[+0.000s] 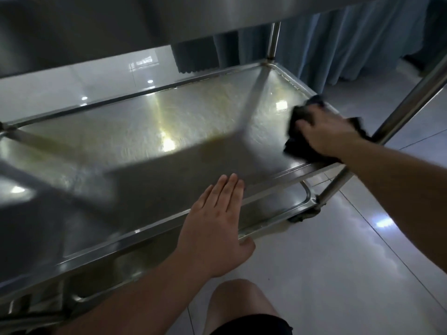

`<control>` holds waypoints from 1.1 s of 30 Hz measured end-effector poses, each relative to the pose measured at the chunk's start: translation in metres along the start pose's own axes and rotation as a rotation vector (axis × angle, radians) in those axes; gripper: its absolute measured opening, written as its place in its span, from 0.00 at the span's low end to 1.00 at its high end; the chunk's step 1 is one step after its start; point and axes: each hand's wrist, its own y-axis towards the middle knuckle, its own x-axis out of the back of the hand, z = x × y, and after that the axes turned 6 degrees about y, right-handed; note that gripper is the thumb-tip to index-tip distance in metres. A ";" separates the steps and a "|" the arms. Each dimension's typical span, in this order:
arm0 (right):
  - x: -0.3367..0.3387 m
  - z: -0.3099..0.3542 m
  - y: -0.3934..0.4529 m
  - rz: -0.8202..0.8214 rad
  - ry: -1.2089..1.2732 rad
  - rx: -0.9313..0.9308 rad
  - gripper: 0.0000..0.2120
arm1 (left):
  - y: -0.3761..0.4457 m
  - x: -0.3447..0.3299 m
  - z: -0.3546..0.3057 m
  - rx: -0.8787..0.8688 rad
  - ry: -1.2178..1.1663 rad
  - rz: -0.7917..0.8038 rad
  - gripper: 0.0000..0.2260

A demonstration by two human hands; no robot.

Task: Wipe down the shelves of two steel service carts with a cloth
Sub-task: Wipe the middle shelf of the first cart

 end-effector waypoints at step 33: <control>-0.117 0.299 -0.125 0.308 0.032 0.694 0.34 | -0.176 0.034 0.231 1.007 -0.022 -0.013 0.26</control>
